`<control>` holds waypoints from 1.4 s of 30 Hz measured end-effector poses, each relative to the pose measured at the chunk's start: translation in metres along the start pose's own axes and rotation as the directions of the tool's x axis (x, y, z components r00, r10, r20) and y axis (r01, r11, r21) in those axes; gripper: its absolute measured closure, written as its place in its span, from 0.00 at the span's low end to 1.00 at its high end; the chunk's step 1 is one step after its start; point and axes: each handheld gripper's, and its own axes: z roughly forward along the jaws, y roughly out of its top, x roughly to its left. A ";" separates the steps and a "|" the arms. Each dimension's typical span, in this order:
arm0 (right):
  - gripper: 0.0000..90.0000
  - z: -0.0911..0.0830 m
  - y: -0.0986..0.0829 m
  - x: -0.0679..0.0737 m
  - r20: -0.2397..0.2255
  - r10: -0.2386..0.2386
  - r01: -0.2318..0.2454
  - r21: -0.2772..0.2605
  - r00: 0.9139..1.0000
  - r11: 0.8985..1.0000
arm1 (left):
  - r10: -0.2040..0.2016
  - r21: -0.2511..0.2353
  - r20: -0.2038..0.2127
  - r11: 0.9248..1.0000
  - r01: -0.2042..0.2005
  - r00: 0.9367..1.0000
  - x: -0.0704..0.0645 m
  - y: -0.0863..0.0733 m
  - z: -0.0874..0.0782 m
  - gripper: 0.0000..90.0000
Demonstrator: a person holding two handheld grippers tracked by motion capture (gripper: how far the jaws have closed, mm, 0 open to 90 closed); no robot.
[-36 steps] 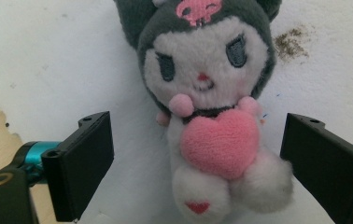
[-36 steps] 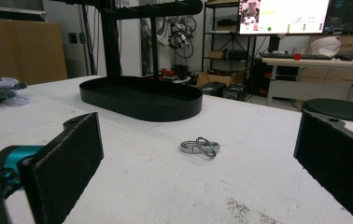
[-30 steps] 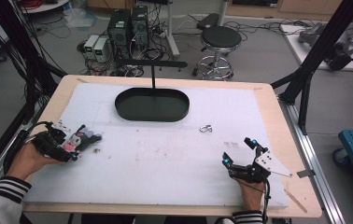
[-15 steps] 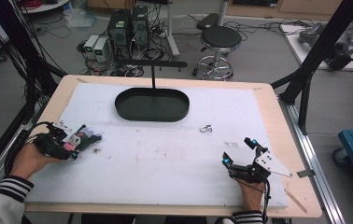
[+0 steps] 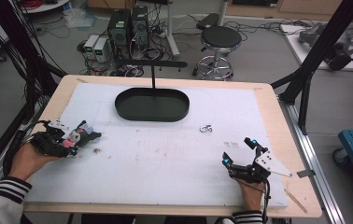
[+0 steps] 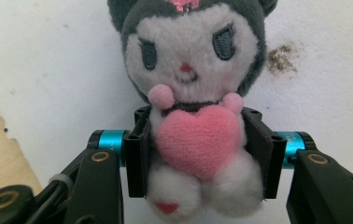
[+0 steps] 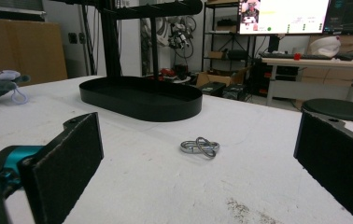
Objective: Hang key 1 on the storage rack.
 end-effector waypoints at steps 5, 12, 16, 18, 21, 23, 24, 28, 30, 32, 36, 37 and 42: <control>0.01 0.000 0.000 0.000 0.000 -0.001 0.001 0.000 1.000 1.000 | 0.015 -0.067 -0.006 0.998 -0.015 1.000 -0.002 0.001 -0.005 0.56; 0.01 0.000 0.000 0.000 0.000 -0.003 0.003 0.001 1.000 1.000 | -0.001 -0.202 -0.013 0.979 -0.002 1.000 -0.003 0.005 -0.016 0.56; 0.01 0.000 0.000 0.000 0.000 -0.004 0.004 0.001 1.000 1.000 | -0.003 -0.273 -0.002 0.962 0.002 1.000 -0.005 0.011 -0.022 0.56; 0.01 0.000 0.000 0.000 0.000 -0.004 0.004 0.000 1.000 1.000 | -0.004 -0.295 -0.004 0.956 0.003 1.000 -0.006 0.015 -0.024 0.56; 0.01 0.000 0.000 0.000 0.000 -0.003 0.003 0.000 1.000 1.000 | -0.006 -0.324 -0.005 0.946 0.004 1.000 -0.009 0.021 -0.026 0.56; 0.01 0.000 0.000 0.000 0.001 -0.003 0.003 0.002 1.000 1.000 | -0.007 -0.347 -0.003 0.938 0.005 1.000 -0.011 0.025 -0.027 0.56; 0.01 0.000 0.000 0.000 0.001 -0.002 0.002 0.001 1.000 1.000 | -0.009 -0.356 0.003 0.934 0.010 1.000 -0.011 0.026 -0.027 0.56; 0.01 0.000 0.000 0.000 0.000 -0.003 0.003 0.002 1.000 1.000 | -0.027 -0.390 0.010 0.920 0.029 1.000 -0.012 0.031 -0.030 0.56; 0.01 0.000 0.000 0.000 0.001 -0.001 0.001 0.001 1.000 1.000 | -0.037 -0.408 0.018 0.912 0.041 0.999 -0.011 0.034 -0.032 0.56; 0.01 0.000 0.000 0.000 0.000 -0.001 0.001 0.001 1.000 1.000 | -0.032 -0.422 0.000 0.906 0.029 0.999 -0.011 0.038 -0.034 0.56; 0.01 0.000 0.000 0.000 -0.002 -0.001 0.001 0.000 1.000 1.000 | -0.035 -0.437 -0.001 0.899 0.031 0.999 -0.011 0.048 -0.039 0.56; 0.01 0.000 0.000 0.000 -0.002 -0.002 0.002 -0.001 1.000 1.000 | -0.031 -0.434 -0.008 0.901 0.025 0.999 -0.011 0.051 -0.040 0.56; 0.01 0.000 0.000 0.000 -0.004 -0.001 0.001 -0.002 1.000 1.000 | -0.038 -0.447 -0.019 0.894 0.026 0.999 -0.011 0.064 -0.041 0.56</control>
